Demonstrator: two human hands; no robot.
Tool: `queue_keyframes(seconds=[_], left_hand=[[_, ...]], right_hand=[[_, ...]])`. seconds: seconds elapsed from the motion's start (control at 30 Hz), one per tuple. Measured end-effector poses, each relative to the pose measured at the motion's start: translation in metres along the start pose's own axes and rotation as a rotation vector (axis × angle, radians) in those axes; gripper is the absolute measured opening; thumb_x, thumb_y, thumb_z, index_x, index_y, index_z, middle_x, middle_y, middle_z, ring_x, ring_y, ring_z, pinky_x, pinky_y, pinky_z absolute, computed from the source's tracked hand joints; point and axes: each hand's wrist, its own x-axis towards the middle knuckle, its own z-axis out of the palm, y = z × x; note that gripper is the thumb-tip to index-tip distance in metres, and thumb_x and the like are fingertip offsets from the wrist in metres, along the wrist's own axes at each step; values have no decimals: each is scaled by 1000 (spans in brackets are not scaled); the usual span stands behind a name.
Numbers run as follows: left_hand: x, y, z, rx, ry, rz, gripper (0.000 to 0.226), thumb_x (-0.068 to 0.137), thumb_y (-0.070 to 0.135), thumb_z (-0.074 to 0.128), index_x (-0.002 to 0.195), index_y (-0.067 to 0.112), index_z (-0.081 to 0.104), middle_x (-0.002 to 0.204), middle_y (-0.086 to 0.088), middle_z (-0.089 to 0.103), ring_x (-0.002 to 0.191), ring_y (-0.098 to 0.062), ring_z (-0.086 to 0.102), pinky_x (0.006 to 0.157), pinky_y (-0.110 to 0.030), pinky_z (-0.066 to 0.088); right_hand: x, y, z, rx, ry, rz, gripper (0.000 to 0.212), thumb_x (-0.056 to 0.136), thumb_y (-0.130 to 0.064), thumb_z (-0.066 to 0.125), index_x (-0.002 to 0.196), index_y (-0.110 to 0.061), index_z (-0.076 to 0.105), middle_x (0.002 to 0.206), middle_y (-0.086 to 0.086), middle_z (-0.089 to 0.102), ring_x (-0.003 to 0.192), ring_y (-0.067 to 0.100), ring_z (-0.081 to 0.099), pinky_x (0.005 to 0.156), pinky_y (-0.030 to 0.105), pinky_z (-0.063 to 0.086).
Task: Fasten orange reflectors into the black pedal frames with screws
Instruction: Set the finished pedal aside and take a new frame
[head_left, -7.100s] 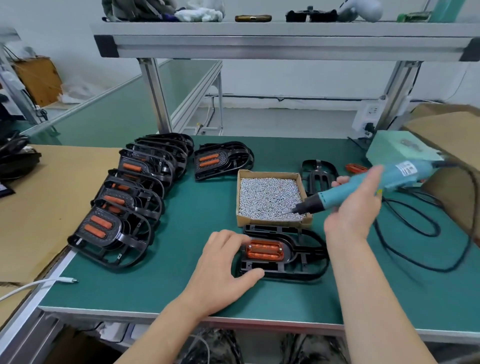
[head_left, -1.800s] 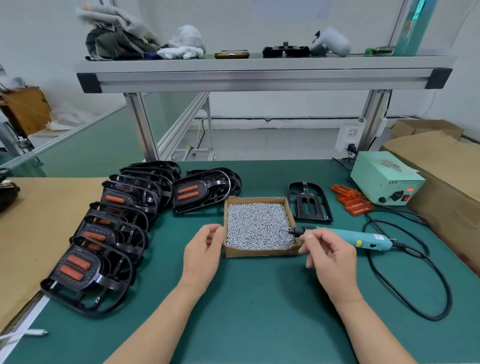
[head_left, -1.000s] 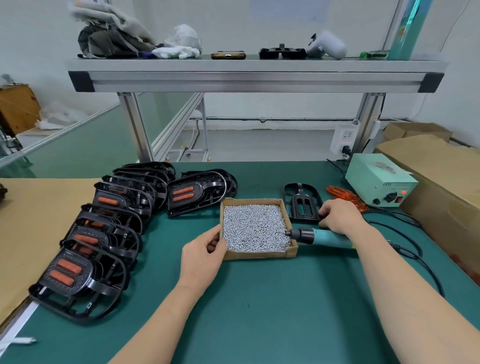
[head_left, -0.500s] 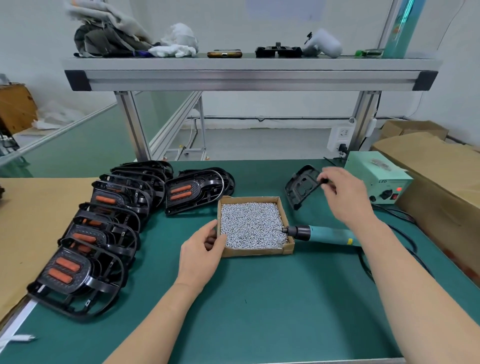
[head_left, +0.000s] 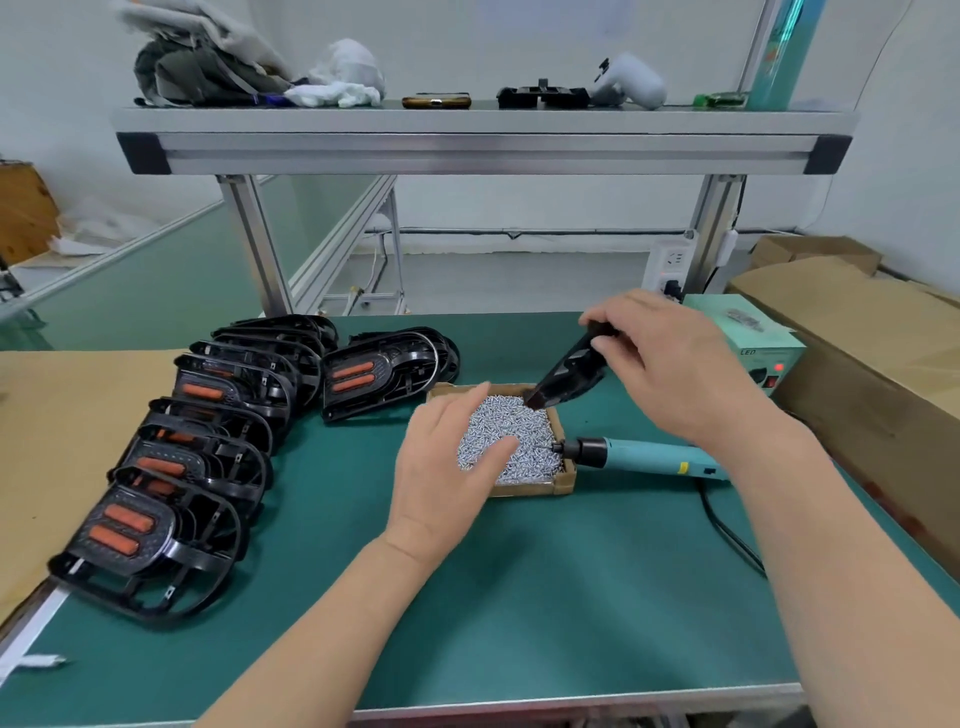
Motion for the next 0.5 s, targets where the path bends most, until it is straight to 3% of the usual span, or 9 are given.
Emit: queue_keyframes(seconds=[0.13,0.27,0.37,0.43,0.5], left_hand=[[12,34,-3,-32,-40,76,40,86,43,65,119,21,65,99,13,63,91,-8,56,84,-25,46],[7,42,-6,-54,56,41,14,86,25,65,99,19,68,78,19,57,73,-4,49,71,-23,44],[-4,36,-9,-248,68,-177,9,90,17,66,92,24,70,78,13,69,72,-15,60,73,-26,50],[-11,28,-13,-420,24,-374,12,91,13,67,90,23,73,82,5,75,78,-25,67,75,-32,55],[-21,18,-19,-541,-1,-550,11,91,9,67,87,17,74,80,-4,76,71,-22,66,64,-26,55]], right_hand=[[-7,-30,-7,23,-25,-113,21,98,-10,58,118,-11,67,108,6,65,100,31,61,89,46,49],[-9,-45,-6,93,6,-197,26,97,-9,61,122,-13,68,107,-1,66,95,22,62,89,39,50],[-14,-46,-1,254,71,-177,31,95,-9,67,125,-14,68,109,-9,62,80,11,60,82,24,49],[-20,-40,4,320,106,-134,30,93,-7,69,122,-14,70,112,-8,64,78,11,61,79,23,50],[-28,-31,11,375,105,-77,26,91,-8,71,116,-13,72,108,-5,67,82,10,62,79,23,50]])
